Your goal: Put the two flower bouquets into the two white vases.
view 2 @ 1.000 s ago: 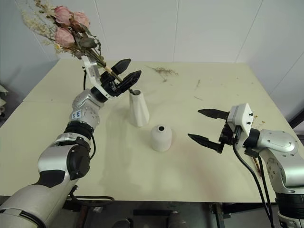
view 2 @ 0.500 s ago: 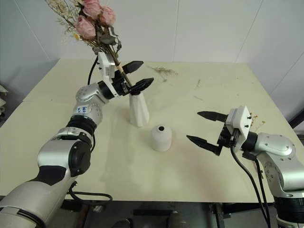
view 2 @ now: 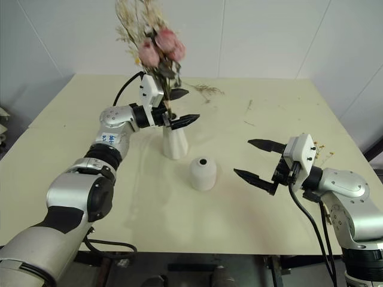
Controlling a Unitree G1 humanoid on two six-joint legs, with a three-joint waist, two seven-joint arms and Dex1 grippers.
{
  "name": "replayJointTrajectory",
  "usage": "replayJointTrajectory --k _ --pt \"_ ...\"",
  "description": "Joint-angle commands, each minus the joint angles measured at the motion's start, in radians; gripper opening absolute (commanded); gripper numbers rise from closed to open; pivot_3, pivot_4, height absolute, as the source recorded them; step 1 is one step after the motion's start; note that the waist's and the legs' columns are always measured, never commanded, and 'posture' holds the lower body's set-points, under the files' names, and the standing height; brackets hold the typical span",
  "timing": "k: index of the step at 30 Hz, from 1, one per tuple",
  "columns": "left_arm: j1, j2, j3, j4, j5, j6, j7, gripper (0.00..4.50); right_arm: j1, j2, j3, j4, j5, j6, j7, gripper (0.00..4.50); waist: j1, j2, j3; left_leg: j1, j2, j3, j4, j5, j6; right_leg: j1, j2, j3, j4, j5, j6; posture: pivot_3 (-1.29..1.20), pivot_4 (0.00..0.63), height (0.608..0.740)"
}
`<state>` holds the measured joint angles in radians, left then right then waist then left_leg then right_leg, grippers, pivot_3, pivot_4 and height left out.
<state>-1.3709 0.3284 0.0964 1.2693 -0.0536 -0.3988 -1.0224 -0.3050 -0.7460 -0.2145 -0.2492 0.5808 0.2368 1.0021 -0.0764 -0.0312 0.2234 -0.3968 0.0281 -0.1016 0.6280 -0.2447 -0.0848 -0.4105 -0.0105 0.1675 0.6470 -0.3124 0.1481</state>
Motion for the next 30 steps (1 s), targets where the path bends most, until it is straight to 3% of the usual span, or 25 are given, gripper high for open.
replayJointTrajectory --k 1,12,17,24,30 --pt "-0.032 0.061 -0.039 -0.015 0.048 -0.018 -0.063 4.47 0.009 -0.001 -0.038 -0.045 0.012 -0.018 -0.010 4.50 -0.002 0.000 0.000 0.000 0.000 0.000 0.000 0.000 0.000 0.000 0.000 0.000 0.000 0.000 0.000 0.00 0.150 0.740" --pt "0.005 0.158 0.028 -0.046 -0.058 0.036 -0.377 4.47 0.020 -0.016 -0.054 -0.045 0.009 -0.013 -0.012 4.50 0.000 0.000 0.000 0.000 0.000 0.000 0.000 0.000 0.000 0.000 0.000 0.000 0.000 0.000 0.000 0.00 0.150 0.740" --pt "0.056 0.216 0.029 -0.114 -0.082 0.050 -0.513 4.47 0.050 -0.087 -0.102 -0.051 0.007 0.060 -0.024 4.50 0.000 0.000 0.000 0.000 0.000 0.000 0.000 0.000 0.000 0.000 0.000 0.000 0.000 0.000 0.000 0.00 0.150 0.740" --pt "0.257 0.396 0.006 -0.484 -0.277 0.262 -0.592 4.47 0.116 -0.310 -0.268 -0.073 0.031 0.471 -0.171 4.50 -0.006 0.000 0.000 0.000 0.001 -0.001 0.000 0.000 0.000 -0.002 0.000 0.000 0.006 -0.002 -0.003 0.00 0.150 0.740" --pt "0.443 0.452 0.039 -0.758 -0.383 0.448 -0.536 4.47 0.114 -0.482 -0.307 0.087 0.029 0.822 -0.200 4.50 0.006 0.000 0.000 0.005 0.001 0.000 0.001 0.001 0.001 0.002 0.000 0.000 0.008 -0.003 -0.004 0.00 0.150 0.740"
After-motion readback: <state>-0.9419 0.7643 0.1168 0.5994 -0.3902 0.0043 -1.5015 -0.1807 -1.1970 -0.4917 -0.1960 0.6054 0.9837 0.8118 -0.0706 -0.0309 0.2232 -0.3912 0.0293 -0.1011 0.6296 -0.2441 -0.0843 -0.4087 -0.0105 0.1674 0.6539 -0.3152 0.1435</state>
